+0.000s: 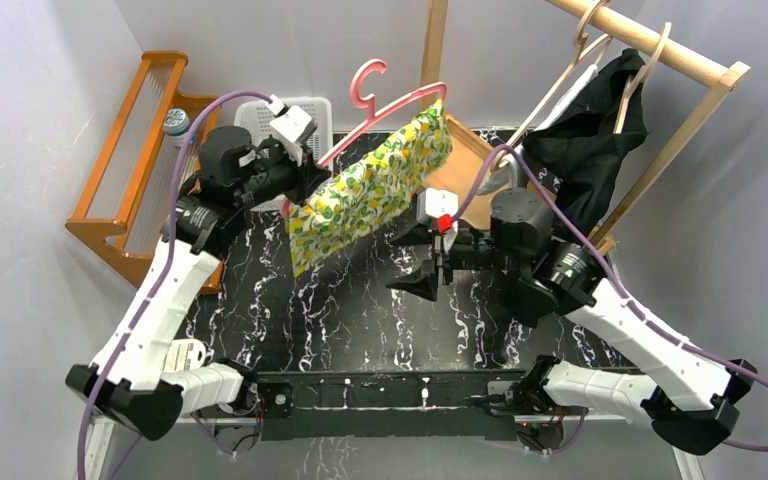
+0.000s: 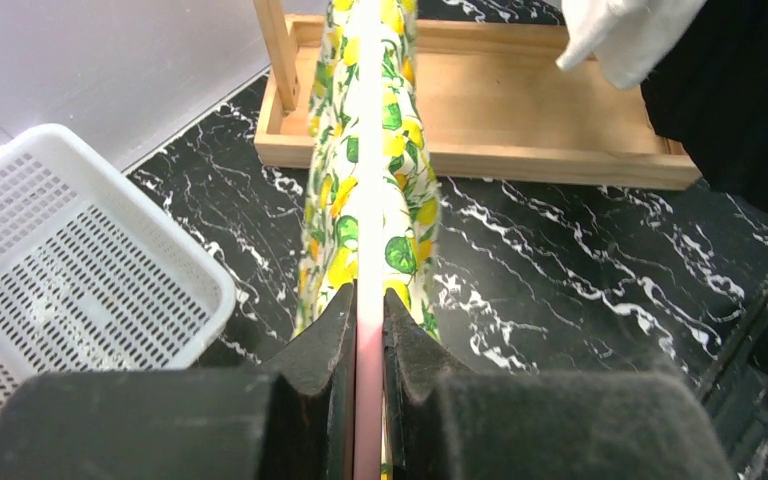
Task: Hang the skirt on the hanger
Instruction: Place the hanger at the clothesline.
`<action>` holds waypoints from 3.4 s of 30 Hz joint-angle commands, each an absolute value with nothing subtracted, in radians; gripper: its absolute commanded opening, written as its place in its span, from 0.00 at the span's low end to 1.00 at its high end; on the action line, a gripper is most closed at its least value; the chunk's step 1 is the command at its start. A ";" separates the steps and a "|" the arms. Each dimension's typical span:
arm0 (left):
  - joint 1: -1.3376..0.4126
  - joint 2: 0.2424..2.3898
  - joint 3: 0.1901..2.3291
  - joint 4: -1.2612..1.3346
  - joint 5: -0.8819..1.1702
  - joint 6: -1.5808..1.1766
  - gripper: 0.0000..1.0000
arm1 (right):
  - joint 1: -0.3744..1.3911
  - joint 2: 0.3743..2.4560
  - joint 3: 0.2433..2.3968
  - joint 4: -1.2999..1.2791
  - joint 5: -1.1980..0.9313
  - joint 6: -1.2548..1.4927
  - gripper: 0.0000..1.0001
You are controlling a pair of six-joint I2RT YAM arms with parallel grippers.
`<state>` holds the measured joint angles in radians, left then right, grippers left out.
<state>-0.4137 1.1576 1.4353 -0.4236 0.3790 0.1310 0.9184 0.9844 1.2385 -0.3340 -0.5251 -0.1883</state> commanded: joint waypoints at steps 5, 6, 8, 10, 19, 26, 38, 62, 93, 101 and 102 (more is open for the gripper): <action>-0.438 1.281 1.602 -0.101 0.432 0.087 0.00 | 0.923 0.961 1.104 -0.225 -0.495 -0.075 0.75; -0.449 1.305 1.619 -0.090 0.428 0.087 0.00 | 0.925 0.955 1.089 -0.213 -0.492 -0.070 0.75; -0.476 1.350 1.658 -0.076 0.418 0.094 0.00 | 0.925 0.942 1.061 -0.199 -0.478 -0.066 0.75; -0.505 1.410 1.695 -0.061 0.398 0.101 0.00 | 0.928 0.930 1.040 -0.192 -0.453 -0.069 0.75; -0.634 1.759 2.062 -0.042 0.294 0.093 0.00 | 0.933 0.855 1.003 -0.189 -0.434 -0.004 0.74; -0.704 2.093 2.457 0.017 0.188 0.094 0.00 | 0.934 0.704 0.880 -0.335 -0.390 0.054 0.73; -0.749 2.147 2.459 0.193 0.146 0.111 0.00 | 0.934 0.670 0.815 -0.323 -0.367 0.109 0.74; -0.790 2.331 2.577 0.342 0.081 0.082 0.00 | 0.934 0.609 0.803 -0.363 -0.329 0.194 0.73; -0.808 2.395 2.600 0.508 0.122 0.046 0.03 | 0.934 0.557 0.825 -0.384 -0.296 0.263 0.70; -0.818 2.400 2.601 0.521 0.132 0.043 0.06 | 0.934 0.559 0.824 -0.377 -0.295 0.268 0.70; -0.819 2.403 2.602 0.519 0.130 0.043 0.06 | 0.934 0.557 0.824 -0.376 -0.293 0.269 0.70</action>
